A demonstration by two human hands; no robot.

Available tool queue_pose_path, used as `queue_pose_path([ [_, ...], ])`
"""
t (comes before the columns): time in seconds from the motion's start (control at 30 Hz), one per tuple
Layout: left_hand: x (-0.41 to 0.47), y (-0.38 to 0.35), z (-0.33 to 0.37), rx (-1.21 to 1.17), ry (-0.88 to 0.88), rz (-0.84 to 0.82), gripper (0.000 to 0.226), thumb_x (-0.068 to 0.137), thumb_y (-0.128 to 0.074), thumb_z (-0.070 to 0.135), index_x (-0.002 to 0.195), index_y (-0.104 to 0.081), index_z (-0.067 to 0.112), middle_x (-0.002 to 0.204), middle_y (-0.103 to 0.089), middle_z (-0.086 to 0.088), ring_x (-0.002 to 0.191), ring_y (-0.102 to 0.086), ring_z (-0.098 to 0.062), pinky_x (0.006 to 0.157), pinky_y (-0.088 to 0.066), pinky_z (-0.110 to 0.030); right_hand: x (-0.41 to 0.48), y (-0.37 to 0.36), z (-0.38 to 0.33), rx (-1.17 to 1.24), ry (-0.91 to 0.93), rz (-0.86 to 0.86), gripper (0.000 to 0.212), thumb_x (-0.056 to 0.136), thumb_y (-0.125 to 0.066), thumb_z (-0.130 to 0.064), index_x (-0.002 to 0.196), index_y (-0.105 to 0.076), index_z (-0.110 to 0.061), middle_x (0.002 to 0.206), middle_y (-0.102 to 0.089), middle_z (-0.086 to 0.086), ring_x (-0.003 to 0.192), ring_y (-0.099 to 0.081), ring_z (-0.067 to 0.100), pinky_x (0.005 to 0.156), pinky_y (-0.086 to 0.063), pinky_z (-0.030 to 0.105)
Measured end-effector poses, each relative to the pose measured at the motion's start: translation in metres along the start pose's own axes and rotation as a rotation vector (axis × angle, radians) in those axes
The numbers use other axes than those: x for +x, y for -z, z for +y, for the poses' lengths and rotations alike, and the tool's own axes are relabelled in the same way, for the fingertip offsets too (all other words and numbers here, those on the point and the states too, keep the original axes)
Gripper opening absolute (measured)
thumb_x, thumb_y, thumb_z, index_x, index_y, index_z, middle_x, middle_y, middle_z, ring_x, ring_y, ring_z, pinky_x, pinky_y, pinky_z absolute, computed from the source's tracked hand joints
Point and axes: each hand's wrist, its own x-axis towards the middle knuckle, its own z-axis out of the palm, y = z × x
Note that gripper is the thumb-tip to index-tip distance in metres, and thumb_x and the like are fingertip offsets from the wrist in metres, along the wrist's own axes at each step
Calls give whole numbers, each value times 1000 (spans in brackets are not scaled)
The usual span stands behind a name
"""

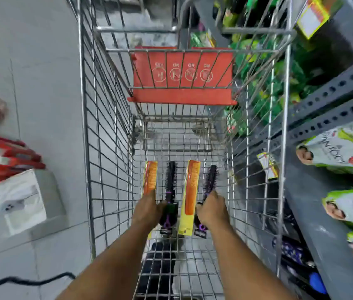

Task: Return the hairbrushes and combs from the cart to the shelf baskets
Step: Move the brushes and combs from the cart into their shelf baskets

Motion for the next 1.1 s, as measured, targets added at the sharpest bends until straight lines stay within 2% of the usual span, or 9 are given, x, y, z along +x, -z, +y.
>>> queue_pose_path([
  [0.13, 9, -22, 7, -143, 90, -71, 60, 80, -73, 29, 130, -47, 8, 119, -64, -16, 108, -60, -30, 87, -47, -37, 16, -20, 2, 55, -155, -29, 47, 88, -56, -19, 129, -41, -2, 121, -50, 20, 99, -58, 37, 77, -53, 43],
  [0.43, 22, -33, 6, -250, 203, -123, 44, 75, -78, 22, 112, -58, 11, 104, -67, -8, 76, -57, -13, 55, -41, -17, 29, -31, 8, 114, -274, -3, 44, 83, -68, -17, 120, -49, -3, 119, -48, 22, 94, -60, 39, 74, -54, 43],
  [0.6, 25, -31, 4, -422, 285, -141, 42, 73, -78, 14, 109, -58, 10, 92, -63, -2, 82, -62, -20, 74, -52, -32, 29, -20, 12, 223, -340, -6, 37, 83, -66, -12, 115, -48, -4, 103, -59, 15, 78, -62, 31, 69, -58, 44],
  [0.7, 22, -24, 5, -603, 293, -163, 43, 74, -76, 7, 112, -56, 5, 102, -65, -13, 86, -66, -27, 76, -57, -39, 25, -10, 15, 326, -326, -7, 29, 87, -60, -9, 113, -47, -7, 77, -56, 2, 58, -55, 18, 44, -49, 23],
  [0.77, 18, -15, 9, -726, 287, -162, 40, 79, -72, 3, 115, -54, 3, 104, -64, -19, 82, -69, -32, 61, -59, -35, 20, 1, 14, 388, -312, -4, 25, 88, -61, -12, 110, -49, -9, 85, -60, 3, 54, -48, 11, 32, -34, 17],
  [0.83, 15, -8, 11, -810, 273, -159, 34, 83, -68, 4, 114, -54, 5, 101, -64, -19, 76, -70, -33, 53, -58, -33, 15, 7, 13, 438, -291, -12, 22, 87, -61, -15, 106, -52, -9, 97, -64, 7, 60, -53, 15, 42, -34, 21],
  [0.93, 7, 10, 19, -837, 207, -118, 29, 84, -66, 5, 113, -59, 10, 99, -66, -18, 76, -70, -34, 59, -61, -41, 2, 25, 5, 533, -239, -17, 23, 88, -61, -20, 105, -52, -8, 103, -64, 14, 72, -59, 25, 48, -42, 27],
  [1.03, 0, 29, 27, -889, 177, -78, 28, 85, -65, 4, 112, -62, 8, 102, -66, -20, 83, -68, -38, 69, -60, -50, -13, 45, -6, 672, -200, -45, 32, 89, -60, -25, 113, -48, -8, 104, -62, 17, 63, -56, 23, 42, -43, 28],
  [1.1, -3, 40, 33, -945, 168, -54, 20, 85, -64, 3, 103, -64, 10, 101, -67, -20, 83, -68, -36, 65, -60, -44, -21, 58, -12, 734, -180, -48, 30, 89, -59, -26, 111, -48, -9, 99, -61, 16, 56, -53, 20, 40, -42, 28],
])
